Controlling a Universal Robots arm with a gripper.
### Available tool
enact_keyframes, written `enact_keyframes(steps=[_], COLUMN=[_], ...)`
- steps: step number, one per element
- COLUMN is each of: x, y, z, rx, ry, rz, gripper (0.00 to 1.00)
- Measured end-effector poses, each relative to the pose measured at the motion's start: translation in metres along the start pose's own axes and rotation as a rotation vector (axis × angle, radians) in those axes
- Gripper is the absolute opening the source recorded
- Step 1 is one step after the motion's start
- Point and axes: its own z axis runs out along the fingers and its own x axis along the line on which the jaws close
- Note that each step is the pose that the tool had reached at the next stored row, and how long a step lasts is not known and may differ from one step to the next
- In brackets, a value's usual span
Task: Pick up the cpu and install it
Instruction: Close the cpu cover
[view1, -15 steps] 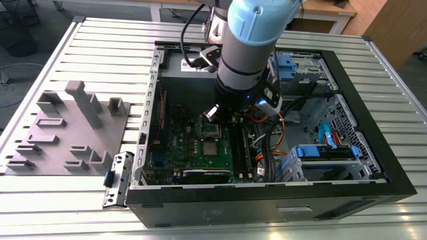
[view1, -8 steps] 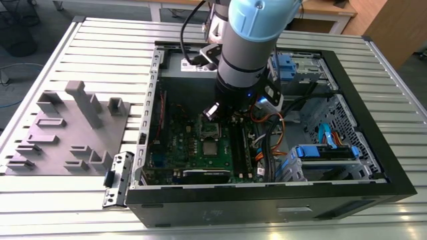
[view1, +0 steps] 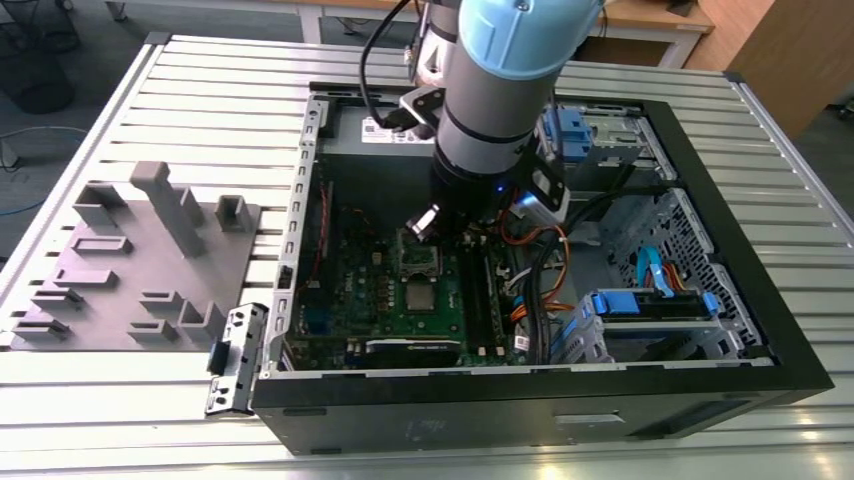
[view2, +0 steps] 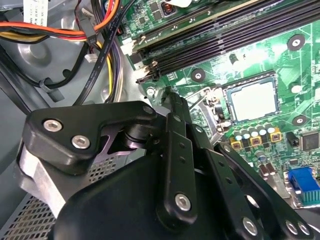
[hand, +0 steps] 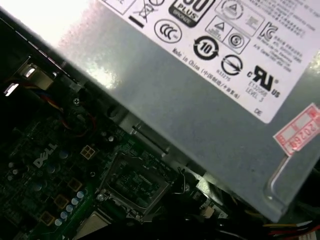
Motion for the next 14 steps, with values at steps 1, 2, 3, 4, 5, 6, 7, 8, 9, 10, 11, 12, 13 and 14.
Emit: enact_keyframes(steps=[1,2,3,4,5,6,7,8,9,10,11,12,13,14], x=[0.0004,0.0009,0.0013,0.0018,0.0022,0.0026,0.003,0.0033,0.0036,0.0039,0.0042,0.0045,0.0045,0.0042], y=[-0.0006,-0.0013,-0.002,-0.0028,-0.0036,-0.0043,-0.0051,-0.0059,-0.0067,-0.0076,-0.0084,-0.0091,-0.0097,-0.01], z=[-0.0003,-0.0007,-0.001,-0.0014,-0.0017,-0.002,-0.0023,-0.0026,-0.0029,-0.0032,-0.0034,-0.0037,-0.0038,-0.0038], rx=[-0.0001,-0.0001,-0.0001,-0.0002,-0.0005,-0.0007,-0.0008,-0.0011,-0.0013,-0.0016,-0.0019,-0.002,-0.0022,-0.0024], ry=[-0.0001,0.0001,0.0002,0.0004,0.0006,0.0008,0.001,0.0013,0.0016,0.002,0.0024,0.0027,0.0031,0.0031], rz=[0.0,0.0,0.0,0.0,0.0,0.0,0.0,0.0,0.0,0.0,0.0,0.0,0.0,0.0], gripper=[0.11,0.11,0.11,0.11,0.11,0.11,0.11,0.11,0.11,0.11,0.11,0.11,0.11,0.11])
